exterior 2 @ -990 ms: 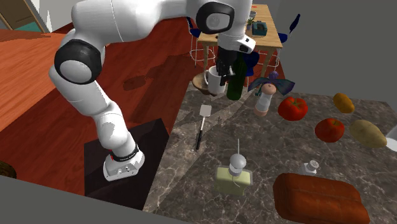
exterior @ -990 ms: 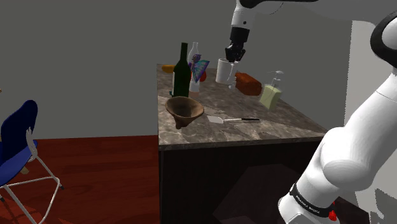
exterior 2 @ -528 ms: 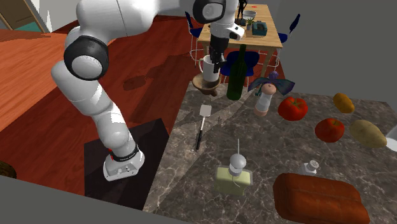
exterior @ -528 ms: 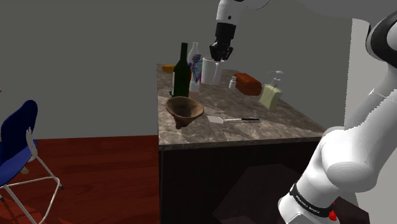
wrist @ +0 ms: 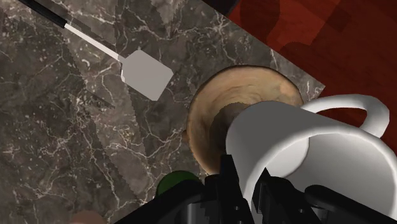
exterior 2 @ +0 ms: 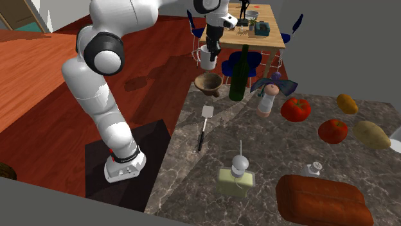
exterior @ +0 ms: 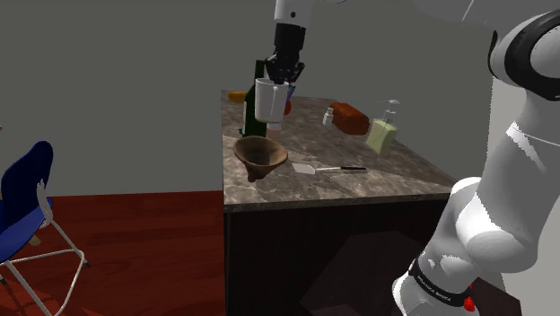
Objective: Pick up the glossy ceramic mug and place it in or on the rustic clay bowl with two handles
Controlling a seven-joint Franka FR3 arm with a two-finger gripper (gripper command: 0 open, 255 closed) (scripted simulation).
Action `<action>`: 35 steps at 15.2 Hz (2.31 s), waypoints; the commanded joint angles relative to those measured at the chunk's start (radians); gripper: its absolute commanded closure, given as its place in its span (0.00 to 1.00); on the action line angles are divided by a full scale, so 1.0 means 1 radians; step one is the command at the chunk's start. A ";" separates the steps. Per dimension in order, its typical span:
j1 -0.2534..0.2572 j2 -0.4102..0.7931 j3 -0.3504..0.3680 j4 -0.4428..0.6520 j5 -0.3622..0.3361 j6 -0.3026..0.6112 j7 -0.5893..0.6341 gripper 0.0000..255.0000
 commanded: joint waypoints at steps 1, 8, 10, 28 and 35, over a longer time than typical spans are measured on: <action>0.013 0.011 0.013 0.002 0.001 0.011 0.026 1.00; 0.013 -0.012 0.014 -0.121 0.000 0.111 0.021 1.00; 0.014 -0.016 0.014 -0.153 0.000 0.139 0.020 1.00; 0.014 -0.023 0.015 -0.270 0.001 0.249 0.014 0.00; 0.011 -0.014 0.012 -0.159 0.000 0.146 0.015 0.00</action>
